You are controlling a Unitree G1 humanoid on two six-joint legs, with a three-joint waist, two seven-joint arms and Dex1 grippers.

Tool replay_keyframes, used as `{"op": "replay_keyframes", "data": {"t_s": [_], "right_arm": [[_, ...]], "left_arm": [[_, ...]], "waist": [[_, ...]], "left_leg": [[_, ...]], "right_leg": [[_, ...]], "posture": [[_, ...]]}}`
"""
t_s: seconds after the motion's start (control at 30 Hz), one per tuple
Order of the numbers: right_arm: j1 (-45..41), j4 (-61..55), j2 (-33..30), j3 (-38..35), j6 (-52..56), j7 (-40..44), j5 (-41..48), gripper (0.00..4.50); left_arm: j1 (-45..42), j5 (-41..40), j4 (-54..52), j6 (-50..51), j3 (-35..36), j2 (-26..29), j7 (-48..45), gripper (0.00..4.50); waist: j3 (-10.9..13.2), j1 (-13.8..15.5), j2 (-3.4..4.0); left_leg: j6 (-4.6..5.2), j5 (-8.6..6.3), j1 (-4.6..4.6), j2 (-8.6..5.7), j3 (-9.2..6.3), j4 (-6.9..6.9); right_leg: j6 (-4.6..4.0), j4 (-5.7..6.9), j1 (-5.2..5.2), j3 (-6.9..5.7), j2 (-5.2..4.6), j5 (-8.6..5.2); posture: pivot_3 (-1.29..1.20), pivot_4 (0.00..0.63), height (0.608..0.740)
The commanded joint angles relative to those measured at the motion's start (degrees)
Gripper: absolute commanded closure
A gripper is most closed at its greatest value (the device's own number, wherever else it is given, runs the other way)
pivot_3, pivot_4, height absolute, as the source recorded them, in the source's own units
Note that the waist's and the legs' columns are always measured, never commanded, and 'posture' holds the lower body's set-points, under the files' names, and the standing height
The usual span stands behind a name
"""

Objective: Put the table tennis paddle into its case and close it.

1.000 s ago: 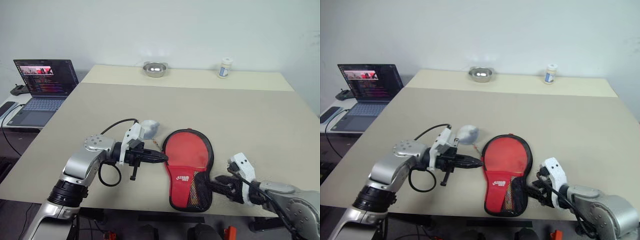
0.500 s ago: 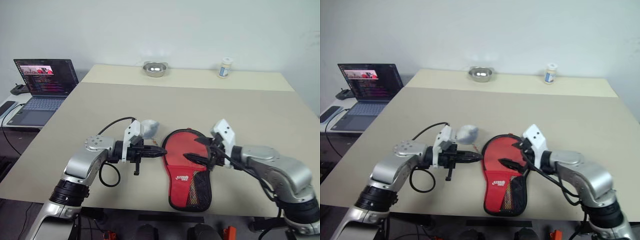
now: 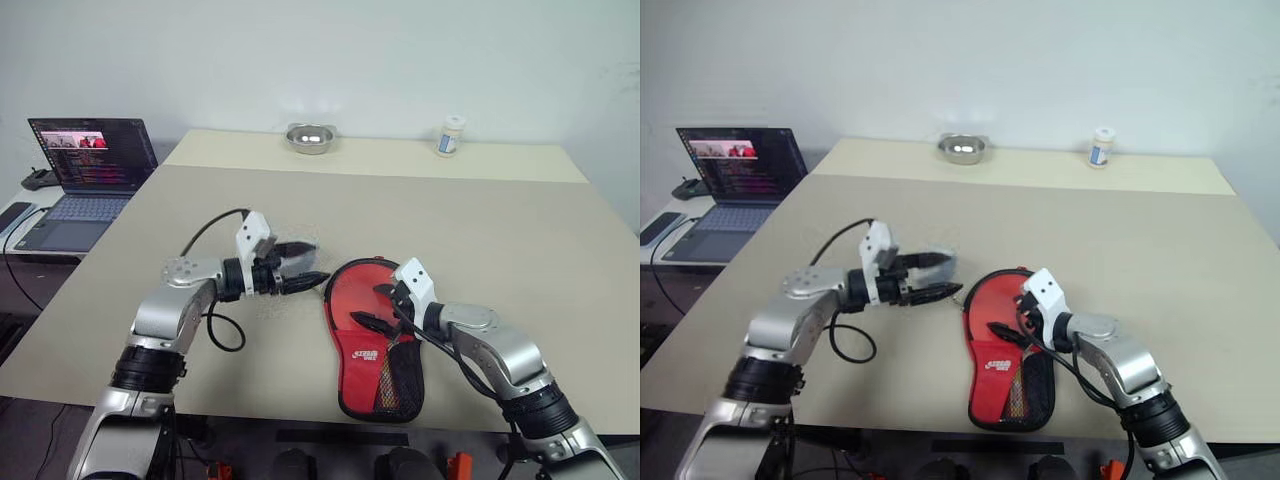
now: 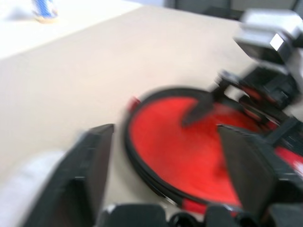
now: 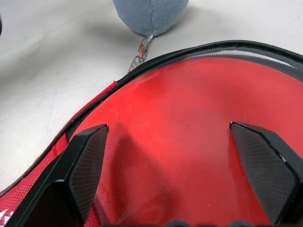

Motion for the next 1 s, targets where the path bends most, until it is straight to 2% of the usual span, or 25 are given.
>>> {"op": "replay_keyframes", "data": {"t_s": [0.03, 0.2, 0.4, 0.6, 0.87, 0.97, 1.0], "right_arm": [[0.6, 0.6, 0.6, 1.1, -0.1, 0.6, -1.1, 0.00], [0.9, 0.1, 1.1, 1.3, 0.3, 0.8, -1.9, 0.00], [0.5, -0.7, 1.7, 1.4, 0.9, 0.7, -2.3, 0.00], [-0.1, -1.0, 2.2, 1.5, 0.0, 0.0, -3.6, 0.00], [-0.5, -2.9, 2.4, 2.1, 0.3, 0.5, -4.5, 0.00], [0.1, -3.3, 2.6, 2.3, 0.6, 0.1, -4.8, 0.00], [0.3, -3.5, 2.6, 2.3, 0.6, 0.1, -4.9, 0.00]], "left_arm": [[-2.6, 3.0, 3.2, -3.0, 1.3, 0.5, 2.7, 0.04], [-3.8, 5.3, 6.7, -5.2, 0.8, 0.9, 3.3, 0.04], [-5.6, 10.2, 16.0, -8.1, -1.5, 1.1, 2.3, 0.04], [-8.5, 11.7, 25.3, -10.2, -1.7, -1.6, 1.9, 0.04], [-9.9, 14.1, 30.1, -12.6, -3.0, -4.1, 1.0, 0.04], [-10.3, 14.5, 31.0, -13.2, -2.8, -4.7, 1.1, 0.60], [-10.3, 14.5, 31.0, -13.1, -2.7, -4.7, 0.9, 0.93]], "waist": [[0.0, 0.0, 0.00], [0.0, -0.1, 0.00], [0.0, -0.1, 0.00], [0.0, -0.1, -0.01], [0.0, -0.1, -0.01], [0.0, -0.1, -0.01], [0.0, -0.1, -0.01]], "left_leg": [[0.00, 0.00, 0.05, 0.00, 0.01, -0.01], [-0.01, 0.00, 0.11, 0.01, 0.07, -0.04], [-0.02, 0.01, 0.12, 0.00, 0.08, -0.03], [-0.02, 0.01, 0.12, 0.00, 0.08, -0.03], [-0.02, 0.01, 0.11, 0.00, 0.09, -0.04], [-0.02, 0.01, 0.10, -0.01, 0.08, -0.03], [-0.02, 0.01, 0.10, -0.01, 0.09, -0.03]], "right_leg": [[0.00, 0.01, 0.03, 0.02, 0.00, 0.00], [0.00, 0.02, 0.05, 0.06, -0.01, 0.00], [-0.01, 0.04, 0.05, 0.06, -0.01, 0.00], [-0.01, 0.04, 0.05, 0.05, -0.01, 0.00], [-0.01, 0.04, 0.04, 0.05, -0.02, 0.00], [-0.01, 0.04, 0.04, 0.05, -0.02, 0.01], [-0.01, 0.04, 0.04, 0.05, -0.03, 0.00]], "posture": [[0.00, 0.150, 0.740], [0.00, 0.150, 0.740], [0.00, 0.150, 0.740], [0.00, 0.150, 0.740], [0.00, 0.150, 0.740], [0.00, 0.150, 0.740], [0.00, 0.150, 0.740]]}}
